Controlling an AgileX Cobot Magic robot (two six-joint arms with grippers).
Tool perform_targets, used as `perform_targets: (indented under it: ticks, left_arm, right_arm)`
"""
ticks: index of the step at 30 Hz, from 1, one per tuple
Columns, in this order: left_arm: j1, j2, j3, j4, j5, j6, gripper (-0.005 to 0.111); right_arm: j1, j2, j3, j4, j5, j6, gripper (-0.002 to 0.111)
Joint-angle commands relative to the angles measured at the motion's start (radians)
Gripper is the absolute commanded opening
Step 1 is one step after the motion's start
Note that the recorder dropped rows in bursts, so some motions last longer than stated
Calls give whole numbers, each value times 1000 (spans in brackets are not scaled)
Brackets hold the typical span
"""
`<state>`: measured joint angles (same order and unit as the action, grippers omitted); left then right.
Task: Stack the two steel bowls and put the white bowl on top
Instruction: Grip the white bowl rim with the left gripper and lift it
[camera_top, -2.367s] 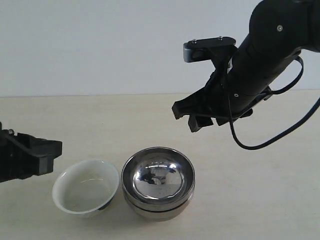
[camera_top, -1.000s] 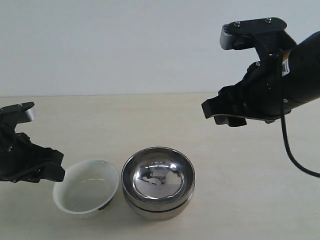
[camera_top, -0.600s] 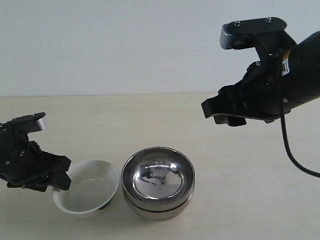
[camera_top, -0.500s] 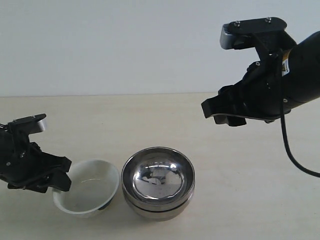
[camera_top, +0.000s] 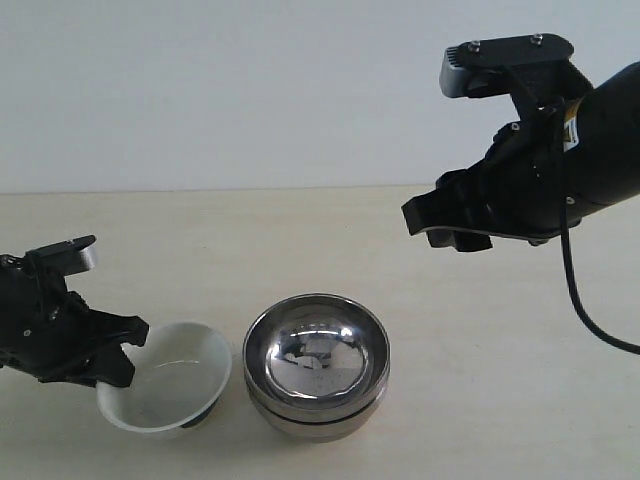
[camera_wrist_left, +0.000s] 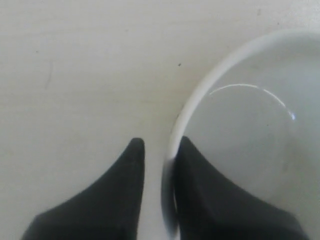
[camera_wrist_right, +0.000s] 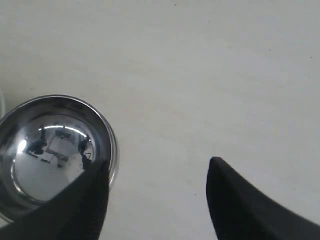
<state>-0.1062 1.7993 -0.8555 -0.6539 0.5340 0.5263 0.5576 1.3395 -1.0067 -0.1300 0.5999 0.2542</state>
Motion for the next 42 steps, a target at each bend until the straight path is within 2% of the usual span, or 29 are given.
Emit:
perform_targets:
  ticks: [1,14,21,26,37,42]
  left_arm:
    - [4,4,-5,-11,-15,20,5]
    - [4,-9,-5,-11,-4,26,4]
    - [4,-69,-62,-11,117,19,4]
    - [4,-130,-72,-14,133,12,4]
    - [4,-188,-127,-7,253,-15,4]
    - [0,-193,-133,-18,272,-22,4]
  right_arm:
    - [-1,-10,0,-2,-1,0,51]
    - [-1,-10,0,0,9,0,51]
    - [-1,-10,0,40,13,-2,51]
    - [-1,-10,0,40,10,-2,51]
    - [-1,-10,0,72,-9,-2,51]
    - [1,12,0,174,-52,-29,51]
